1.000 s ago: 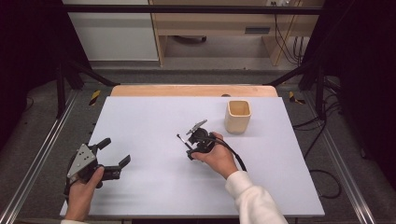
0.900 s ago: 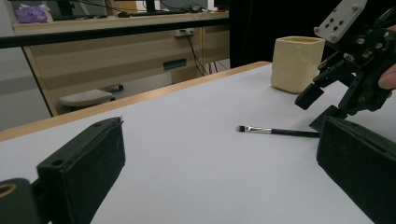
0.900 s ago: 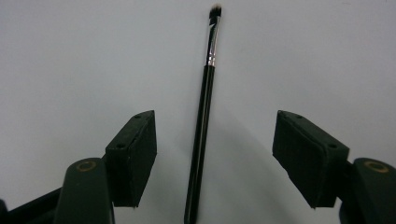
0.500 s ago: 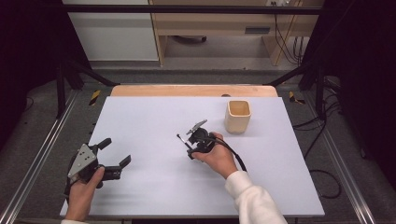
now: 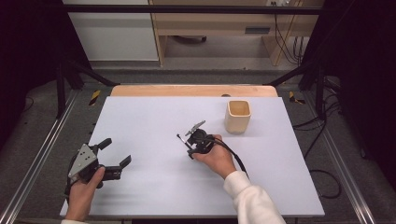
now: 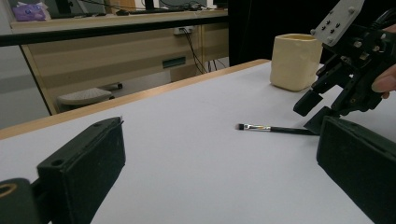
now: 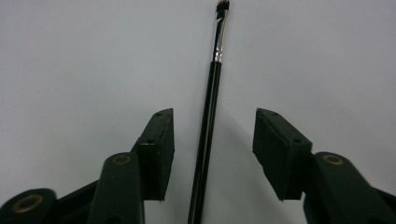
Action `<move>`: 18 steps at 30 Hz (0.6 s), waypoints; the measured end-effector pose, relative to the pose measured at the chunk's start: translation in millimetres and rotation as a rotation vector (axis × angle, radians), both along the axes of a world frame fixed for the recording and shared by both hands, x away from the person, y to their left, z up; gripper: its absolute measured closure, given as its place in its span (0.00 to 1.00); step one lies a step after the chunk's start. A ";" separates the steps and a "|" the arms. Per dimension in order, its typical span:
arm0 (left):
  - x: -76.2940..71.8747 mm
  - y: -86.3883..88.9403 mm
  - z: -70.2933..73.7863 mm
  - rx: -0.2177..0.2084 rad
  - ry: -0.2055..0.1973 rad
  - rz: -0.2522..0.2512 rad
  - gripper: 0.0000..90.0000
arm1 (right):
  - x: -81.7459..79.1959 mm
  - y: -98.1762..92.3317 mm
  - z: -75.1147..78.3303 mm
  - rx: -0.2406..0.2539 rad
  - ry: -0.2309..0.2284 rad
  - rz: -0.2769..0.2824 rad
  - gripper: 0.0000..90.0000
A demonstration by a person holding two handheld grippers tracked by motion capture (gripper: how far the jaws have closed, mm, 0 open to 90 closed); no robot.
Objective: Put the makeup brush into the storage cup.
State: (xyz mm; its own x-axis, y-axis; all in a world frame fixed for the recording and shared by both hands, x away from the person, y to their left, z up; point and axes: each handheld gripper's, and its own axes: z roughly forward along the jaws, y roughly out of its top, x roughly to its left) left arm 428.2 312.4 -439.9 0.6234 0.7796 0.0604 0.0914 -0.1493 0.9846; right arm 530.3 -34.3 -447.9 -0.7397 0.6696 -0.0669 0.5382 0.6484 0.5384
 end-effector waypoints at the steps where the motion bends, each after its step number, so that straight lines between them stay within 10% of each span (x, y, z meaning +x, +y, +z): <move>1: 0.0 -0.1 0.0 0.000 0.000 0.000 0.01 | 0.0 0.0 0.0 0.000 0.000 0.000 0.58; 18: 0.1 -0.5 -0.3 0.003 0.004 -0.001 0.01 | -0.5 -0.1 -2.7 -0.014 0.048 -0.011 0.78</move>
State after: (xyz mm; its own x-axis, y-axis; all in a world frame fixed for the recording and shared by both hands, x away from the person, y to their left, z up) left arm 428.3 311.8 -440.2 0.6243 0.7788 0.0604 0.0950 -0.1525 0.9837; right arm 529.8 -34.4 -450.6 -0.7349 0.6769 -0.0408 0.5704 0.6496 0.5027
